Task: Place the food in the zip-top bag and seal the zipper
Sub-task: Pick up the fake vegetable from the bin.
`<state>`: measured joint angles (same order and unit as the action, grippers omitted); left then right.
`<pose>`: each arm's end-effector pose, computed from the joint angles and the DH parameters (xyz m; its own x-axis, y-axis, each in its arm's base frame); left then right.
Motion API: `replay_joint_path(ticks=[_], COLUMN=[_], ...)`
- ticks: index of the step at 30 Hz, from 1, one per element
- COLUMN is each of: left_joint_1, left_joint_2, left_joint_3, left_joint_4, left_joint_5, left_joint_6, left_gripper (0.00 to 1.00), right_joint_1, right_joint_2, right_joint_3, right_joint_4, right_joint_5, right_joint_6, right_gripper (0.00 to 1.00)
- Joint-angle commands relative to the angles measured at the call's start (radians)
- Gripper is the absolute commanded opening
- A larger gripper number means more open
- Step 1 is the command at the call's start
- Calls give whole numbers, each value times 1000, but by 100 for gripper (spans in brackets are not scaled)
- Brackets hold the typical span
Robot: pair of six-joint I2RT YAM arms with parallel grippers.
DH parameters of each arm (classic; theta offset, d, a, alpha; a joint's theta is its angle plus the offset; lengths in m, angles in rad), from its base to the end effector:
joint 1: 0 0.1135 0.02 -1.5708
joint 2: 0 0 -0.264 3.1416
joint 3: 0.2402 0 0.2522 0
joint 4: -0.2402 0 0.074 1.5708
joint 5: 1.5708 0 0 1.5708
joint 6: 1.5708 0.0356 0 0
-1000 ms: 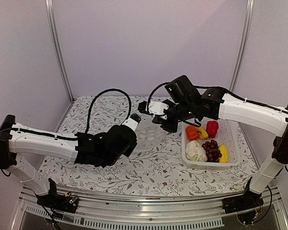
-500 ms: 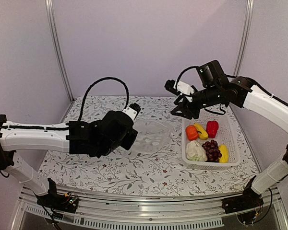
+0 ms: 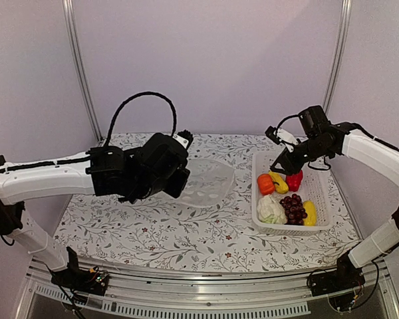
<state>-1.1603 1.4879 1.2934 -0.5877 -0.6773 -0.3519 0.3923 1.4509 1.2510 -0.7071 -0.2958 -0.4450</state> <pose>0.1491 -0.2866 0.3164 -0.4492 0.3590 -0.8181 0.4073 0.8973 0.1701 0.2797 0.1270 0.3007 -0.4281 -0.6227 -0.6549 -0.7932 0.6062 -0.0580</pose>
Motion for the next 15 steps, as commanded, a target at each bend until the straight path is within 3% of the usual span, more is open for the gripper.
replay_joint_path(ticks=[1, 5, 9, 15], left_joint_1=[11, 11, 11, 11], left_joint_2=[-28, -85, -149, -123], left_joint_3=[37, 58, 59, -5], left_joint_4=[-188, -350, -408, -166], left_joint_5=[-32, -62, -61, 35], left_joint_6=[-76, -114, -146, -124], left_gripper=[0, 0, 0, 0], right_joint_1=[-3, -3, -3, -2], right_joint_2=[10, 21, 49, 135], right_joint_3=[-71, -93, -94, -99], right_joint_4=[4, 12, 38, 89], right_joint_5=[-21, -17, 23, 0], right_joint_6=[-18, -13, -2, 1], right_gripper=[49, 54, 55, 56])
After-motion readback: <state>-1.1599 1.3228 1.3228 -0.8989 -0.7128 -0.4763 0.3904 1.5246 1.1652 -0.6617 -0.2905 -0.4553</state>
